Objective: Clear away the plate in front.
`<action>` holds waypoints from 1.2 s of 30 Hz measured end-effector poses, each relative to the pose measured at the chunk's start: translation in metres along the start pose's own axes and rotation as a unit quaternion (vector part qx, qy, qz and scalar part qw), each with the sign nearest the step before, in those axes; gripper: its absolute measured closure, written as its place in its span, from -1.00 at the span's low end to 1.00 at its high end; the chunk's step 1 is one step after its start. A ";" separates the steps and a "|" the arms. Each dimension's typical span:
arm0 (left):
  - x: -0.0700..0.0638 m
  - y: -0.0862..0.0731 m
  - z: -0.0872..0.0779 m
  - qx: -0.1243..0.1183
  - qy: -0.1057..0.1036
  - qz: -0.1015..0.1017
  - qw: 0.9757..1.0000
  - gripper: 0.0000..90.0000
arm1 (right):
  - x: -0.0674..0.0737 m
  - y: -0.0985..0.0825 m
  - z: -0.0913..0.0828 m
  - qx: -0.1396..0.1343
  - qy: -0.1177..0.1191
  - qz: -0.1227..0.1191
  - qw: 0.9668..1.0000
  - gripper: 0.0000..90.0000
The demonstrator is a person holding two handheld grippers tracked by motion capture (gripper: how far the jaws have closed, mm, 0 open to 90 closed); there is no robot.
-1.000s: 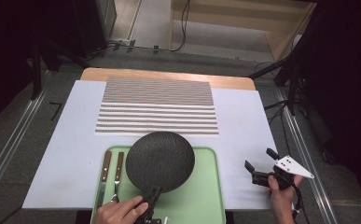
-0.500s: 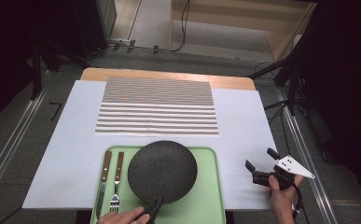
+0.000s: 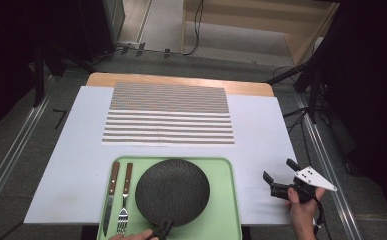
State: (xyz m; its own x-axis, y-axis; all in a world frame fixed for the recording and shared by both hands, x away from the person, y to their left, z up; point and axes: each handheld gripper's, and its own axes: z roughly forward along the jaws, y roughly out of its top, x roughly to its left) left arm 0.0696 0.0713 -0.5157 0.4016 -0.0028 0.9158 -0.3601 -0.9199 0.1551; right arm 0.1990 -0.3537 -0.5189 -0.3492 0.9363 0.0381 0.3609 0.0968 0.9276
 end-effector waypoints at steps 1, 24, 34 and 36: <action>-0.001 0.000 -0.001 -0.002 0.000 -0.001 1.000 0.84 | 0.000 0.000 0.000 0.000 0.000 0.000 1.000 -1.00; -0.005 0.002 -0.004 -0.047 -0.069 -0.042 0.996 0.68 | 0.001 0.000 0.001 0.004 -0.005 -0.001 1.000 -1.00; 0.010 0.000 -0.004 -0.083 -0.114 -0.141 0.980 -0.23 | 0.001 0.000 0.002 0.007 -0.005 -0.002 1.000 -1.00; 0.013 -0.003 -0.003 -0.086 -0.109 -0.160 0.977 -0.37 | 0.001 0.000 0.001 0.006 -0.005 -0.001 1.000 -1.00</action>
State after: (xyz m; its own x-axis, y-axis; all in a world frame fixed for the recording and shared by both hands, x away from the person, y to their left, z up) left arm 0.0730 0.0749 -0.5031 0.6796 0.1733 0.7128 -0.3159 -0.8078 0.4977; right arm 0.1998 -0.3521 -0.5195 -0.3409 0.9396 0.0315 0.3707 0.1036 0.9230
